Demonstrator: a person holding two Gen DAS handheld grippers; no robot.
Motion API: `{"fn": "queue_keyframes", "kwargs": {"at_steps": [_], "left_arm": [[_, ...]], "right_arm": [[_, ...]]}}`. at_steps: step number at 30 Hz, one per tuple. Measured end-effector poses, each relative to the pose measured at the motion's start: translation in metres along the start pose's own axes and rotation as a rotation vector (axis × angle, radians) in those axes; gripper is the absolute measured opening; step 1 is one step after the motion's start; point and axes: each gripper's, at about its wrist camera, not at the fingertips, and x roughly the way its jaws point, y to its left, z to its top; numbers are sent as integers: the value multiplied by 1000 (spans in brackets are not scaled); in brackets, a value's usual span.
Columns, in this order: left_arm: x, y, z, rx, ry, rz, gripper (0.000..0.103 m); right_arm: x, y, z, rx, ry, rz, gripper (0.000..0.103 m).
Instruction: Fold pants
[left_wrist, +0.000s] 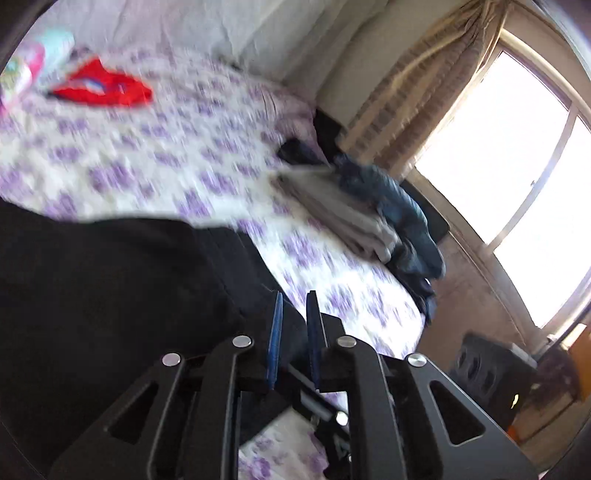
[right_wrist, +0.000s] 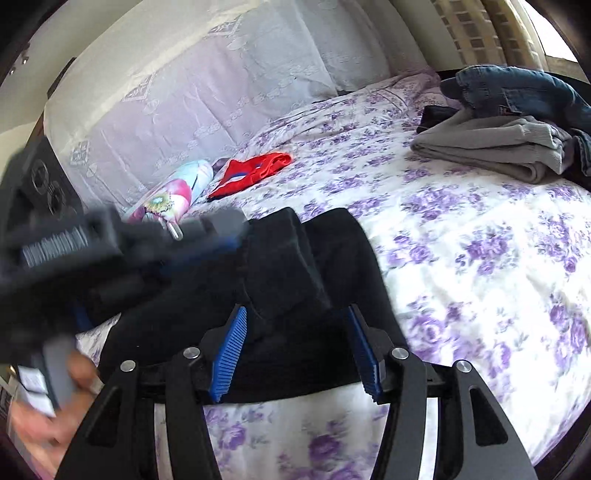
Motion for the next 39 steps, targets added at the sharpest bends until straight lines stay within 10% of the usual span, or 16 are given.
{"fn": "queue_keyframes", "kwargs": {"at_steps": [4,6,7,8,14,16,18,22,28,32,34,39], "left_arm": [[-58,12,2,9,-96,-1,12],[-97,15,1,56,-204,98,25],[-116,19,0,64,-250,154,48],[-123,24,3,60,-271,189,61],[-149,86,-23,-41,-261,487,67],[-145,115,-37,-135,-206,468,67],[-135,132,-49,-200,-166,434,67],[-129,128,-52,-179,-176,438,67],[-137,98,-47,-82,-205,424,75],[-124,93,-50,-57,-168,402,81],[-109,95,-51,-49,-114,421,81],[-126,91,-47,-22,-138,448,81]], "right_arm": [[-8,-27,9,150,-4,171,74],[1,-34,15,207,44,274,75],[12,-35,16,229,93,317,75],[18,-34,17,238,120,324,75],[50,-16,22,197,216,227,77],[56,-11,25,189,221,205,76],[56,-6,28,154,214,169,45],[44,10,45,57,171,200,20],[-7,11,70,-18,-30,200,19],[16,-30,53,84,82,114,23],[36,-47,39,102,165,24,51],[-8,-41,54,82,47,37,58]]}}
